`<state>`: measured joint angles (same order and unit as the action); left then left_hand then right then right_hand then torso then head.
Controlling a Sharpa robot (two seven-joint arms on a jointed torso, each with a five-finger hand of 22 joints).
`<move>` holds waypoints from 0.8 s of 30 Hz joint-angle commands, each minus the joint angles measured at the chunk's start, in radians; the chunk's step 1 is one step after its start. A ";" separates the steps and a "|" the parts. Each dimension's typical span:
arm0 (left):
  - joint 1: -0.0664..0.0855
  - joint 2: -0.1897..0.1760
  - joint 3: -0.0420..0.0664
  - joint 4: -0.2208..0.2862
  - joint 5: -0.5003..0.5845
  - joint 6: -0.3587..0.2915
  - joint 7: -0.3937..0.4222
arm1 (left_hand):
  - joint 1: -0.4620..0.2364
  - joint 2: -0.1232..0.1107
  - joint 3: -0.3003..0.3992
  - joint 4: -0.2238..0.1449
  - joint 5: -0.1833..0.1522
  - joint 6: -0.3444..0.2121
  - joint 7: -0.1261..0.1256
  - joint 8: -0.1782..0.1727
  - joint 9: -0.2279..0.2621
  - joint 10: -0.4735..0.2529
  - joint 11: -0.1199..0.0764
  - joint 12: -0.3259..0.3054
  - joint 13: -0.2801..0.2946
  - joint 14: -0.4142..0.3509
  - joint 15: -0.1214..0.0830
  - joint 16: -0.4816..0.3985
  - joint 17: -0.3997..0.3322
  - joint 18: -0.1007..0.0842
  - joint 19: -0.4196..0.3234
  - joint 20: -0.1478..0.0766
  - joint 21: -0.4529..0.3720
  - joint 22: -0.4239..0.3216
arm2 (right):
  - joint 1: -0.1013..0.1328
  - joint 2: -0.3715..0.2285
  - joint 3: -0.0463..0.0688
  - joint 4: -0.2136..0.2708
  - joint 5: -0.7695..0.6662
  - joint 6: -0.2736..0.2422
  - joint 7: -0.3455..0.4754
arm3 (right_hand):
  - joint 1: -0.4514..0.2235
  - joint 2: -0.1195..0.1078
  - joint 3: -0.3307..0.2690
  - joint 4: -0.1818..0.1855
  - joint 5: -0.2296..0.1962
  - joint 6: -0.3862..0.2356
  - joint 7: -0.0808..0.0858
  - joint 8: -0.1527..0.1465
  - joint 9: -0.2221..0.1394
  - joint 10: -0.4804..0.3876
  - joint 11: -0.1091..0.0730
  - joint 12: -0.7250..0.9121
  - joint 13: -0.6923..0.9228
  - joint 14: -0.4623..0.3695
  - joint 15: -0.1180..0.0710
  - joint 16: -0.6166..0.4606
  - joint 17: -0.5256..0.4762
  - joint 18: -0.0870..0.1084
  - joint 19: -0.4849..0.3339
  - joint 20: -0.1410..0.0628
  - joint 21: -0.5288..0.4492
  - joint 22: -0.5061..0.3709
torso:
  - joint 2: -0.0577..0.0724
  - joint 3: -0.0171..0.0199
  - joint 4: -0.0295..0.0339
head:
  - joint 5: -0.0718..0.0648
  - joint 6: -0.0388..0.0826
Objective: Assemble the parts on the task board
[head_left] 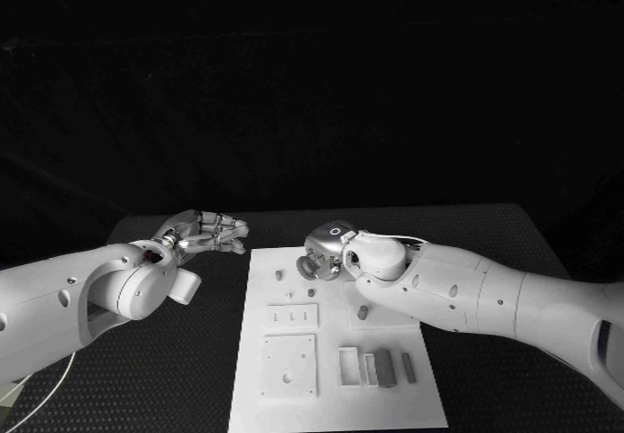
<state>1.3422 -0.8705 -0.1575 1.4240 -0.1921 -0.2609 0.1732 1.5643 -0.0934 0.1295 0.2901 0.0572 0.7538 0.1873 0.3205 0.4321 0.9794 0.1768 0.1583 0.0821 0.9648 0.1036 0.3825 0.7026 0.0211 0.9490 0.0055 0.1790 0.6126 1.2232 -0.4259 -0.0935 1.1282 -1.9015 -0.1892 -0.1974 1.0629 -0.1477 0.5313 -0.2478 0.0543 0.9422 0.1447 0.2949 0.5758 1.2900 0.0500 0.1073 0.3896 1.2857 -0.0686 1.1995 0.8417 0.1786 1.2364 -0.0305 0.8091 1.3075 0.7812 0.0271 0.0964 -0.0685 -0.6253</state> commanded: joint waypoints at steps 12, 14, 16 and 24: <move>0.002 0.001 0.001 0.003 -0.003 0.014 0.005 | -0.011 0.001 0.007 -0.001 -0.003 -0.001 0.009 -0.005 -0.001 0.000 0.007 -0.006 -0.002 0.007 -0.002 -0.005 0.002 0.014 0.006 -0.004 -0.006 0.001 | -0.011 0.009 -0.006 0.005 0.035 -0.004 0.020 | -0.016 -0.030 0.012 0.029 -0.006 -0.036 0.010 -0.021 -0.009 -0.004 0.002 -0.008 0.004 -0.002 0.008 0.001 -0.003 0.083 0.006 -0.011 -0.007 0.016 | 0.000 -0.0009 0.0008 | 0.000 -0.001; 0.002 0.003 0.001 0.001 -0.004 0.013 0.007 | -0.011 0.001 0.007 -0.001 -0.003 -0.001 0.009 -0.005 -0.001 0.000 0.007 -0.006 -0.002 0.007 -0.002 -0.005 0.002 0.014 0.006 -0.004 -0.006 0.001 | -0.011 0.008 -0.006 0.006 0.039 -0.013 0.020 | -0.019 -0.032 0.013 0.032 -0.006 -0.039 0.011 -0.023 -0.009 -0.003 0.002 -0.008 0.004 -0.002 0.009 0.001 -0.004 0.083 0.006 -0.011 -0.008 0.016 | 0.000 -0.0011 0.0008 | 0.000 -0.001; 0.001 0.008 0.001 -0.005 -0.004 0.014 0.007 | -0.011 0.001 0.007 -0.001 -0.003 -0.001 0.009 -0.005 -0.001 0.000 0.007 -0.006 -0.002 0.007 -0.002 -0.005 0.002 0.014 0.006 -0.004 -0.006 0.001 | -0.011 0.008 -0.006 0.007 0.042 -0.022 0.020 | -0.021 -0.034 0.014 0.036 -0.006 -0.041 0.011 -0.024 -0.010 -0.003 0.002 -0.009 0.004 -0.002 0.009 0.001 -0.004 0.083 0.007 -0.012 -0.008 0.015 | 0.000 -0.0010 0.0005 | 0.000 -0.002; 0.001 0.016 0.000 -0.014 -0.004 0.016 0.007 | -0.012 0.002 0.007 -0.001 -0.003 -0.001 0.010 -0.005 -0.002 0.000 0.007 -0.007 -0.002 0.007 -0.002 -0.006 0.003 0.014 0.006 -0.004 -0.007 0.001 | -0.012 0.000 -0.006 0.013 0.042 -0.051 0.007 | -0.032 -0.041 0.018 0.055 -0.006 -0.045 0.012 -0.026 -0.010 -0.002 0.002 -0.010 0.006 -0.002 0.009 0.003 -0.005 0.083 0.010 -0.014 -0.009 0.016 | 0.002 -0.0019 -0.0012 | -0.003 -0.002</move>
<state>1.3422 -0.8563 -0.1579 1.4097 -0.1924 -0.2593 0.1725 1.5643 -0.0934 0.1295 0.2900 0.0572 0.7538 0.1873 0.3205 0.4321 0.9793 0.1768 0.1583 0.0814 0.9648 0.1036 0.3825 0.7044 0.0209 0.9490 0.0055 0.1790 0.6124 1.2139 -0.4289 -0.0983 1.1342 -1.8665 -0.2150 -0.2019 1.0306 -0.1805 0.5482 -0.1982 0.0544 0.9024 0.1559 0.2671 0.5648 1.2900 0.0499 0.1035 0.3948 1.2842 -0.0639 1.1995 0.8383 0.1784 1.2437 -0.0375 0.8054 1.3074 0.7817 0.0254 0.0959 -0.0715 -0.6273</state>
